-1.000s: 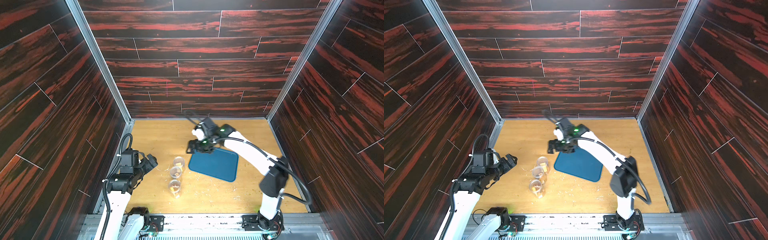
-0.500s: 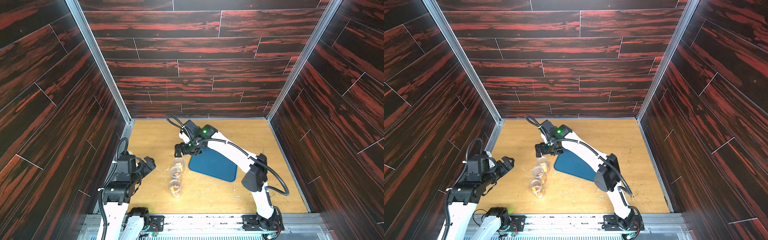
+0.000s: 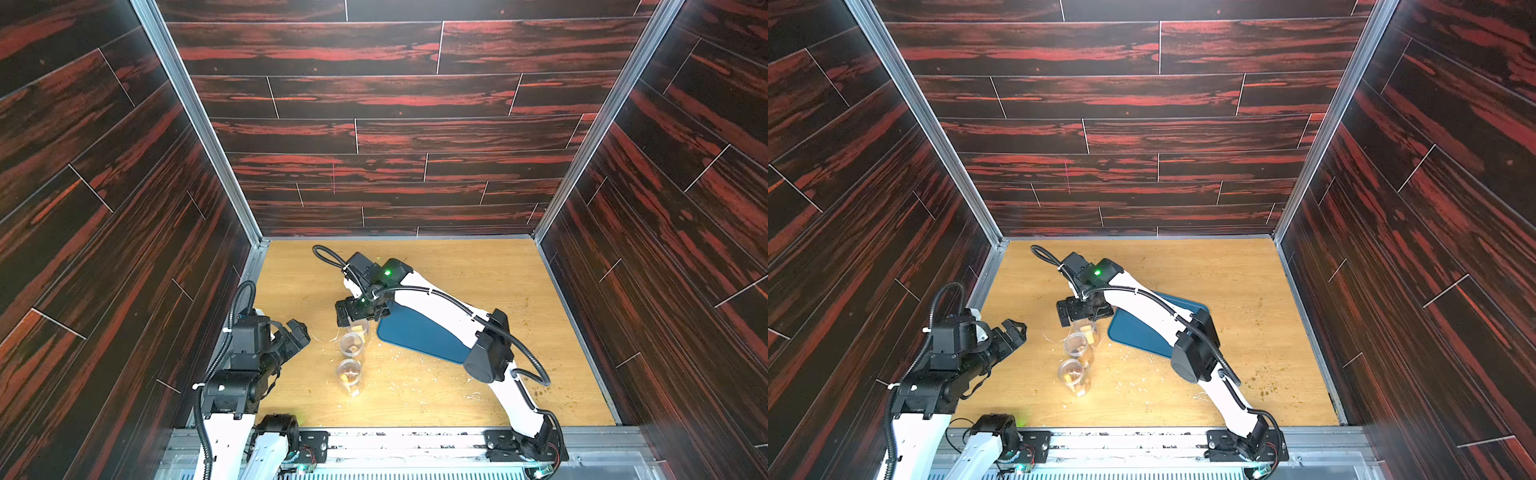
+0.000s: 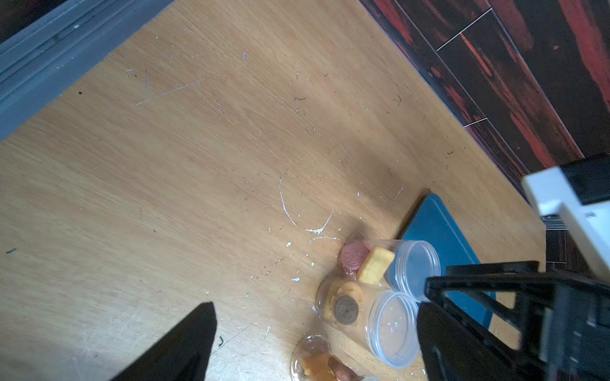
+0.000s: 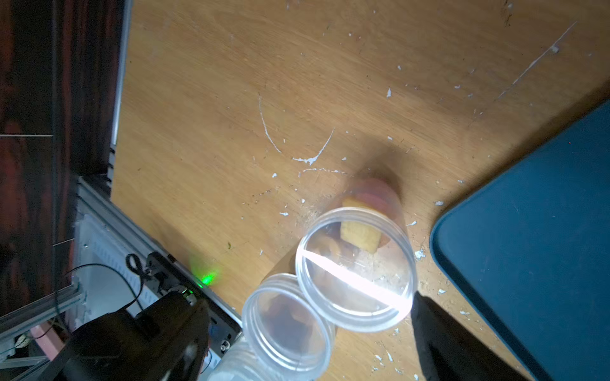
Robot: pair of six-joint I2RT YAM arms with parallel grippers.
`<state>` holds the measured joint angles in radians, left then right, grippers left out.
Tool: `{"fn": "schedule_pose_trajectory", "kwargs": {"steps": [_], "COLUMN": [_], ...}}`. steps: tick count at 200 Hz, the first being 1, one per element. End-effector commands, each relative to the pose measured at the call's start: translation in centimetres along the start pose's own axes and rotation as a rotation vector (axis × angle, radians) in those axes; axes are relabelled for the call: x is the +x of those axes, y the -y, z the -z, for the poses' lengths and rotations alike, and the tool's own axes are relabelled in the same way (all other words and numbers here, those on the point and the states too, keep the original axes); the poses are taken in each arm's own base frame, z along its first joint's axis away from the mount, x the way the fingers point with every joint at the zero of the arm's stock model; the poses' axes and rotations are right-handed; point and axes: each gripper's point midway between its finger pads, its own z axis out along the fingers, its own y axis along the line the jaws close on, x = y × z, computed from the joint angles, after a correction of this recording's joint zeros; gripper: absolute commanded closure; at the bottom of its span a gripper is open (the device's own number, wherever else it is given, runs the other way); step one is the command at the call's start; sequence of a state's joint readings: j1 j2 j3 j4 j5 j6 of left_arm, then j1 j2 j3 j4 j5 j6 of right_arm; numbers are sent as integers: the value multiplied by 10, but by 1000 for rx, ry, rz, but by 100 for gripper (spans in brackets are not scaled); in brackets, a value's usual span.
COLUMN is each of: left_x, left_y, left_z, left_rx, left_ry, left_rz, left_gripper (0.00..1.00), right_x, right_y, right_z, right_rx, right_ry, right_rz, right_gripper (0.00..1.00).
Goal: Pour the cookies out of the jar
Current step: Pick up the jar from the center of the board.
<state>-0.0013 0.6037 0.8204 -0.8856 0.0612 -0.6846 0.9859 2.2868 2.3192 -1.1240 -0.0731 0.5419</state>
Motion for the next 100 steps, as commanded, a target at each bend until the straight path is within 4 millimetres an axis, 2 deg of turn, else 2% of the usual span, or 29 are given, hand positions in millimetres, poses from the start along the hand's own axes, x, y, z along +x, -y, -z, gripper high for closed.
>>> {"fn": "schedule_pose_trajectory", "kwargs": {"steps": [1,65,100], "left_x": [7,9,10], "left_y": [-10,-12,-13], "left_z": [3,8,9], "left_rx": [-35,-39,-35], "left_ry": [-11,-7,0], "left_rz": [-6,-4,0], "left_gripper": [1,2,1], "right_x": [9,13,9], "right_y": [11,24,32], "right_z": [-23,-44,-39], "right_rx": [52,113,161], "right_ry": [-63,-88,-64], "right_rz": [-29,-35,-31], "right_gripper": [1,1,1]}}
